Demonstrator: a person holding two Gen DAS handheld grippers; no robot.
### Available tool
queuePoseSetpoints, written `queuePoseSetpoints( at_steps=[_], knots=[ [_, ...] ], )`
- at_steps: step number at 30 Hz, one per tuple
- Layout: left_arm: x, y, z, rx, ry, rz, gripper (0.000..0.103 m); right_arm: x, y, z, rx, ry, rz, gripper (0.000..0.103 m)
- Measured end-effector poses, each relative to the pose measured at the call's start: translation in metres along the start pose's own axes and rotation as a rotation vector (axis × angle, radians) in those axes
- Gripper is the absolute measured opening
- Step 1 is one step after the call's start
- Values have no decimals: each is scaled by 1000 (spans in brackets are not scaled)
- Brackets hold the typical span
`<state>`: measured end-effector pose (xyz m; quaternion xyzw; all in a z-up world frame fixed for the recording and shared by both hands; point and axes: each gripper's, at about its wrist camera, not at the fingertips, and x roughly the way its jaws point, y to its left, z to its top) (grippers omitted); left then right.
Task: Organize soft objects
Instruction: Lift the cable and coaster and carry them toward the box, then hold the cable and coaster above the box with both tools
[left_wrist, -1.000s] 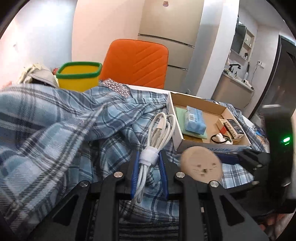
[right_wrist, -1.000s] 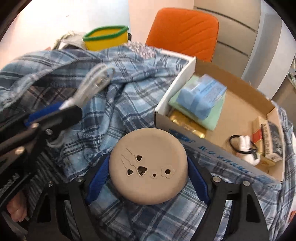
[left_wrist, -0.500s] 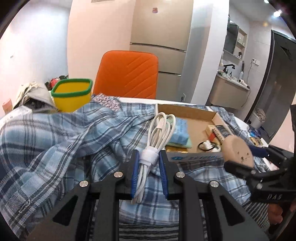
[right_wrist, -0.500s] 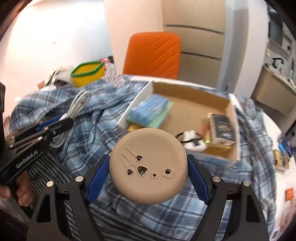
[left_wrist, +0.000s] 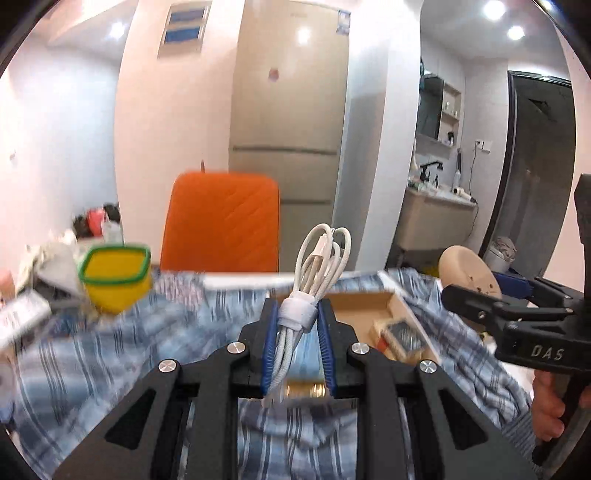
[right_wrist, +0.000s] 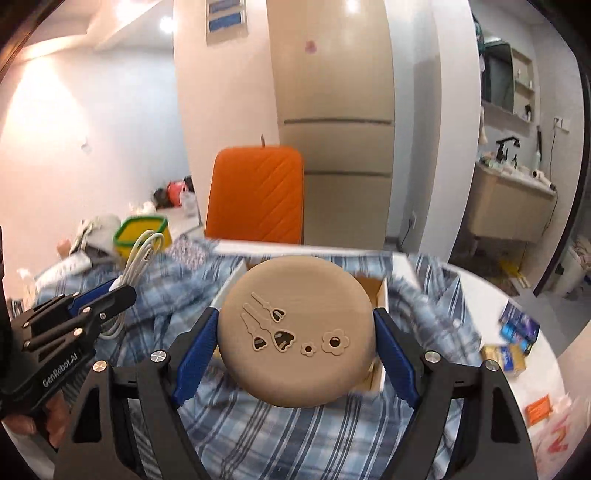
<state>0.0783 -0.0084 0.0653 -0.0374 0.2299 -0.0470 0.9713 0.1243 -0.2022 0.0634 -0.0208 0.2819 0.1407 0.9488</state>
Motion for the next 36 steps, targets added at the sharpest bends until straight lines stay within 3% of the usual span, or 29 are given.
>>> queuePoseSetpoints(
  at_steps=[6, 12, 15, 23, 36],
  knots=[
    [5, -12, 42, 29, -38, 26, 20, 6, -5, 36, 35, -64, -14, 83],
    [30, -16, 76, 17, -8, 23, 20, 23, -12, 65, 79, -91, -102, 83],
    [47, -19, 84, 16, 0, 18, 20, 34, -20, 74, 106, -80, -95, 83],
    [89, -14, 74, 16, 77, 17, 20, 80, -22, 79, 100, -9, -81, 83],
    [148, 8, 41, -13, 209, 23, 20, 184, -22, 32, 108, 201, -50, 83]
  ],
)
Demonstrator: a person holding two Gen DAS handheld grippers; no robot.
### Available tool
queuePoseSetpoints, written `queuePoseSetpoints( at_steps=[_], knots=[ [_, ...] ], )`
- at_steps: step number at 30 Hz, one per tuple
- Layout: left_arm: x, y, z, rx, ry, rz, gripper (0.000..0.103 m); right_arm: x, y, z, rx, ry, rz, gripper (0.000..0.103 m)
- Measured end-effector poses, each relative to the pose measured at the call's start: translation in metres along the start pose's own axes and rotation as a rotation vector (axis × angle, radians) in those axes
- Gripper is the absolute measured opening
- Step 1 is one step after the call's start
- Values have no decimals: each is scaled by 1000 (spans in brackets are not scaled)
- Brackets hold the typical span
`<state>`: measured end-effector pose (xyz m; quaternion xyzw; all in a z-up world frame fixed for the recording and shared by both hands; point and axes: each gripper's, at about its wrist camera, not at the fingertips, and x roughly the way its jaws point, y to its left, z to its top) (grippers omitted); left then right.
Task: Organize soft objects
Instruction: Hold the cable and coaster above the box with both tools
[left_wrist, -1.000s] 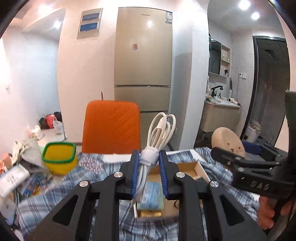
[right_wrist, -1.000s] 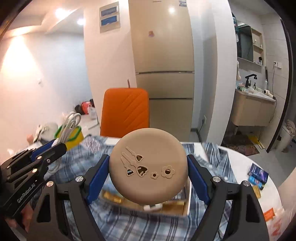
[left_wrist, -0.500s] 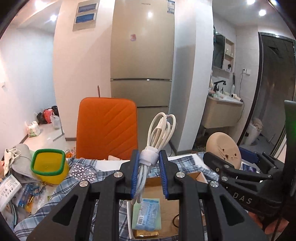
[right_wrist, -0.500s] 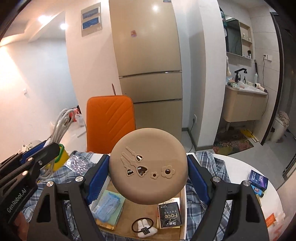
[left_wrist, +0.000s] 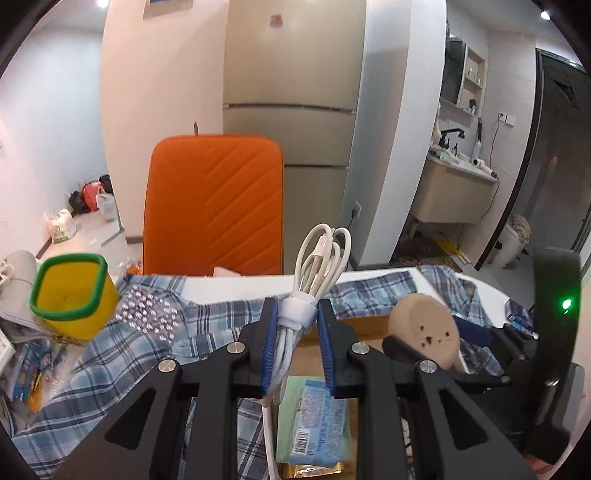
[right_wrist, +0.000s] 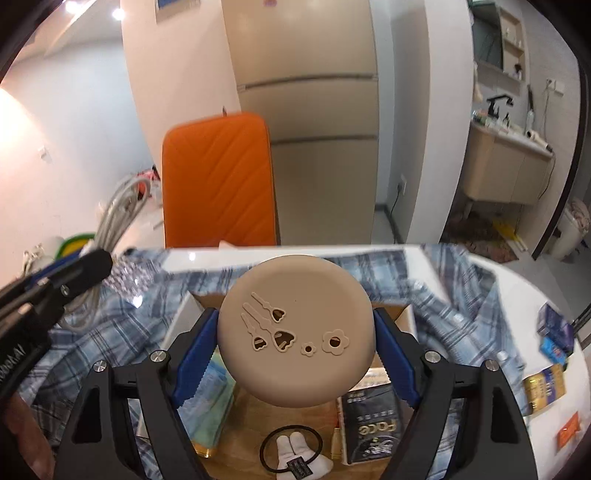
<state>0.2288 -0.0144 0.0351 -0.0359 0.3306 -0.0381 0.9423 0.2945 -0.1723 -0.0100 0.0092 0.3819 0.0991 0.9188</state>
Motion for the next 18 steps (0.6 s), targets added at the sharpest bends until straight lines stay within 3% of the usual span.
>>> queuePoseSetpoints(
  at_steps=[10, 18],
  knots=[
    [19, 6, -8, -14, 53, 7, 20, 51, 6, -26, -32, 127, -4, 83],
    [21, 4, -10, 3, 55, 8, 20, 57, 10, -32, -67, 123, -23, 84]
  ],
)
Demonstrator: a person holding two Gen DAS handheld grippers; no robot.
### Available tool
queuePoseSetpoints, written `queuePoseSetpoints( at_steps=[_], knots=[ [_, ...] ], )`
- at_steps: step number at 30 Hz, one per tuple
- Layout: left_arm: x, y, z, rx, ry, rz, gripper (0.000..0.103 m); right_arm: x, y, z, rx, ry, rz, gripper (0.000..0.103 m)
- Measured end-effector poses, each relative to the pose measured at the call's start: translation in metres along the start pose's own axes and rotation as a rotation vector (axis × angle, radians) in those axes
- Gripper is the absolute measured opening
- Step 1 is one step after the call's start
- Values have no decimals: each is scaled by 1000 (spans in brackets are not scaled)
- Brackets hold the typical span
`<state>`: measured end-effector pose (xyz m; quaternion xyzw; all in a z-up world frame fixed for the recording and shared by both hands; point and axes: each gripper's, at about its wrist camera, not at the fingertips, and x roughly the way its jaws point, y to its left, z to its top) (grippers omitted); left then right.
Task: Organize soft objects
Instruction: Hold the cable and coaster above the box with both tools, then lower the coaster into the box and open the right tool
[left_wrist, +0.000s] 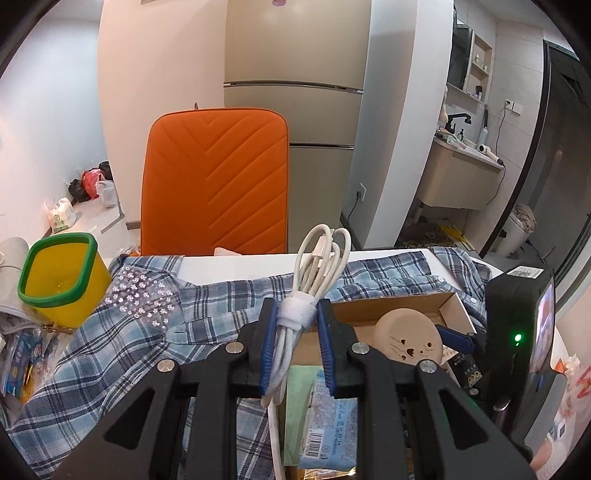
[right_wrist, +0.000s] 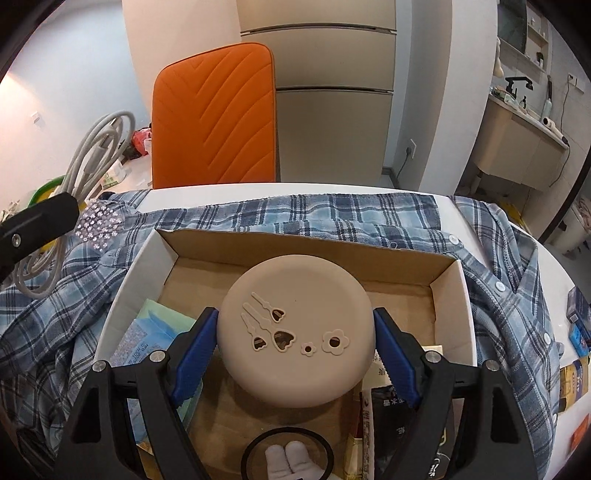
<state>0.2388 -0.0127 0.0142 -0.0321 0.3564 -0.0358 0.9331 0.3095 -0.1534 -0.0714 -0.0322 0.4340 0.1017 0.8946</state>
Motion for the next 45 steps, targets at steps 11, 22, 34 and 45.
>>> queuePoseSetpoints(
  at_steps=[11, 22, 34, 45],
  knots=[
    [2, -1, 0, 6, -1, -1, 20, -5, 7, 0, -43, -29, -18, 85],
    [1, -1, -1, 16, -9, -3, 20, -14, 7, 0, -32, -63, -18, 85],
    [-1, -2, -1, 23, -18, -6, 20, -30, 10, 0, -67, -141, -65, 82],
    [-7, -3, 0, 33, -38, -18, 20, -37, 9, 1, -56, -168, -77, 83]
  ],
)
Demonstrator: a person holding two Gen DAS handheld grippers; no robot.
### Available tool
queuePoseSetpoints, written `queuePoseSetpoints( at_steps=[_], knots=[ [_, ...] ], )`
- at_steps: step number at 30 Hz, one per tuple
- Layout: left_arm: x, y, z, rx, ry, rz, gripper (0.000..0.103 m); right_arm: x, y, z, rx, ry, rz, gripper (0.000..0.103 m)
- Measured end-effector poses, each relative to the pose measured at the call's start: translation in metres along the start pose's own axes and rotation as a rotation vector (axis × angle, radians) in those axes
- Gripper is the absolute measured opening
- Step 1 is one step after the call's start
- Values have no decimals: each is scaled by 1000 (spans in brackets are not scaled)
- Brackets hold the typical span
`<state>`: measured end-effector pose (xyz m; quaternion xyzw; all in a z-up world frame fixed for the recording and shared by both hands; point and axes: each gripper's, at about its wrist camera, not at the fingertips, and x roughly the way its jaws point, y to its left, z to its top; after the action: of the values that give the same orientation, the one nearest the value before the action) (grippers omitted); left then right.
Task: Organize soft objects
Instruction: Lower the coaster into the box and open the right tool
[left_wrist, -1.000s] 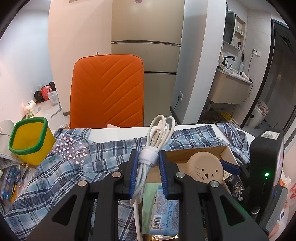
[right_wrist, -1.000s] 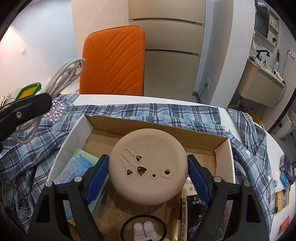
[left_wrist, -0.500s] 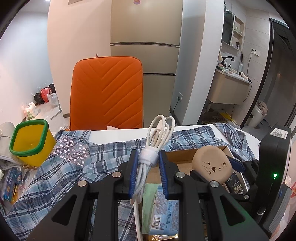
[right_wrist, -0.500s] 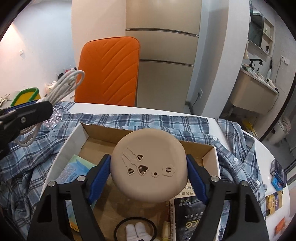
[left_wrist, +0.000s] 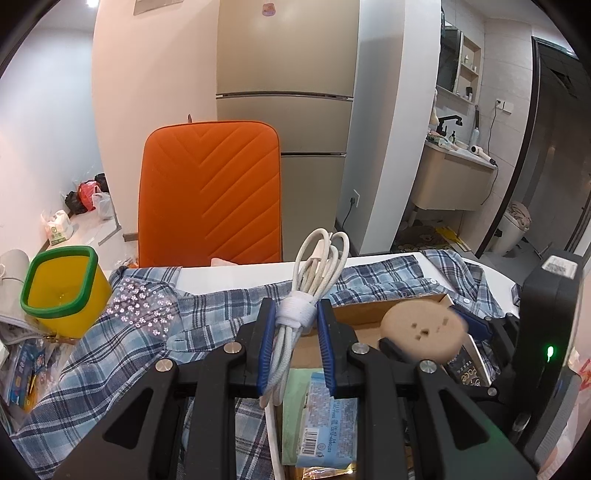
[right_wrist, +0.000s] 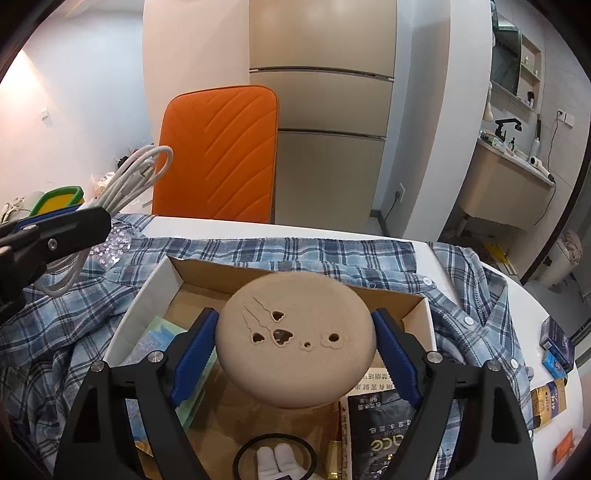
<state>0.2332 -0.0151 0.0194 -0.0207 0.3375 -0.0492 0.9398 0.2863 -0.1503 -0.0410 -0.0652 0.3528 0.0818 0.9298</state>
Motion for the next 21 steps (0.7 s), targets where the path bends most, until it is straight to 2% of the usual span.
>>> queuePoseSetpoints(
  at_steps=[2, 3, 5, 6, 9, 13, 14, 16, 17, 21],
  knots=[
    [0, 0, 0, 0, 1, 0, 20, -1, 6, -1, -46, 10, -38, 69],
    [-1, 0, 0, -1, 0, 2, 20, 0, 7, -1, -47, 20, -25, 55],
    [-2, 1, 0, -3, 0, 3, 20, 1, 4, -5, -8, 37, 12, 35],
    [-2, 1, 1, -4, -1, 3, 20, 4, 4, -6, -3, 55, 22, 18],
    [-4, 3, 1, -8, -7, 2, 20, 9, 2, -10, -4, 66, 38, 17],
    [-5, 4, 2, -10, -11, 0, 20, 4, -5, -8, 32, 44, 108, 20],
    [-5, 5, 2, -9, -13, -1, 20, 3, -6, -7, 30, 43, 104, 23],
    [-7, 5, 2, -7, -18, -1, 20, -3, -8, -6, 37, 17, 119, 49],
    [-8, 5, 3, -6, -22, -1, 20, -7, -7, -5, 27, 5, 117, 54],
    [-13, 6, 4, -7, -37, -8, 20, -20, -6, -1, -16, -31, 137, 63]
  ],
)
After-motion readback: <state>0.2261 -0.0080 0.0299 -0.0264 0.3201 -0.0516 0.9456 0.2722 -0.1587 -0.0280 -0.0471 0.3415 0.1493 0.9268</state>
